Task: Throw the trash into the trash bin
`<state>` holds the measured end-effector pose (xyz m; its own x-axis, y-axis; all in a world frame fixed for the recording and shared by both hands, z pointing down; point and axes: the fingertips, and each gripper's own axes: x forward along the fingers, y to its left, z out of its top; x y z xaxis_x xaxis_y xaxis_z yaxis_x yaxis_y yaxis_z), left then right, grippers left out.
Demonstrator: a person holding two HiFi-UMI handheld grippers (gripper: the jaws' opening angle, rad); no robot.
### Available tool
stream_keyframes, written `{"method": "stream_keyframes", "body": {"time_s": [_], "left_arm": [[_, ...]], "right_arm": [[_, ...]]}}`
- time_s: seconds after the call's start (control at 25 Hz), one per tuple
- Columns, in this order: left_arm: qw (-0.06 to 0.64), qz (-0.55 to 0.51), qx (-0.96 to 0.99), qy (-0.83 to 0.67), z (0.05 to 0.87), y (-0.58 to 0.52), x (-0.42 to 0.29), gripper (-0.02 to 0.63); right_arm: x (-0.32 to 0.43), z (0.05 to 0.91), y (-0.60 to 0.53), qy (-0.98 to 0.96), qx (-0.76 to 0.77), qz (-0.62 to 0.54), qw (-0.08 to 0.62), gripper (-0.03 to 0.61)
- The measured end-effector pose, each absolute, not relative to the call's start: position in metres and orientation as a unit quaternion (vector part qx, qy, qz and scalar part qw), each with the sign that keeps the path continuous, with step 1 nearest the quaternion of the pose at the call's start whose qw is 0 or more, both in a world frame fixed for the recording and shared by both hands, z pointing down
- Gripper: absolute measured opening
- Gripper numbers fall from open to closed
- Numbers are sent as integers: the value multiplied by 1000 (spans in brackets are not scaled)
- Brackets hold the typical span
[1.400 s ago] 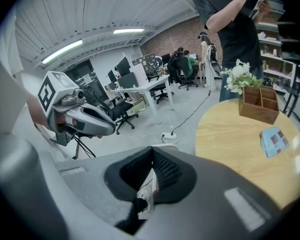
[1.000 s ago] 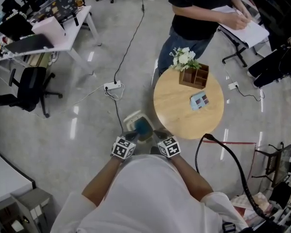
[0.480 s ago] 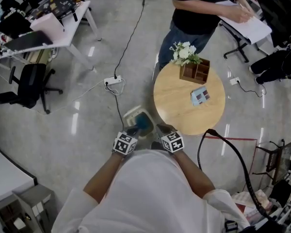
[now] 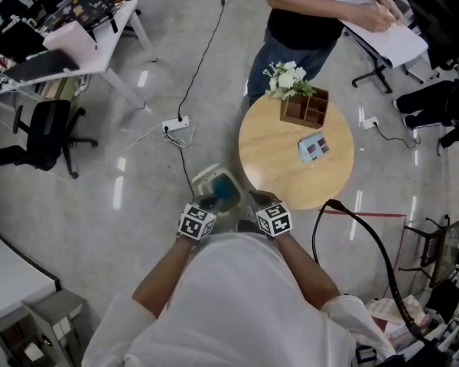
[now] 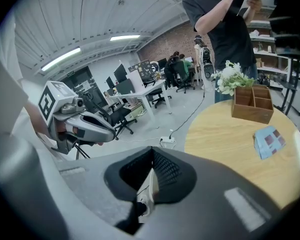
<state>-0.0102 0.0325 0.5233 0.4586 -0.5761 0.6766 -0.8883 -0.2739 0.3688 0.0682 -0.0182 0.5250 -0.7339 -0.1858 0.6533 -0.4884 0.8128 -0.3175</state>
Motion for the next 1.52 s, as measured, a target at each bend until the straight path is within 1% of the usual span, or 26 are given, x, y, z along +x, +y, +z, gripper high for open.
{"method": "stream_keyframes", "body": {"time_s": [0.32, 0.4, 0.6, 1.12, 1.52], "left_arm": [[371, 210, 769, -476, 522, 25, -5, 3], [371, 213, 770, -474, 523, 24, -2, 3], [370, 217, 771, -470, 525, 18, 4, 3], [372, 214, 767, -477, 526, -5, 16, 3], [374, 209, 763, -483, 526, -21, 25, 3]], "right_arm": [[90, 526, -36, -894, 212, 243, 310, 3], [98, 526, -43, -892, 221, 246, 307, 19], [119, 525, -65, -886, 249, 254, 297, 37], [167, 526, -123, -873, 298, 255, 291, 57], [189, 533, -154, -866, 312, 256, 295, 67]]}}
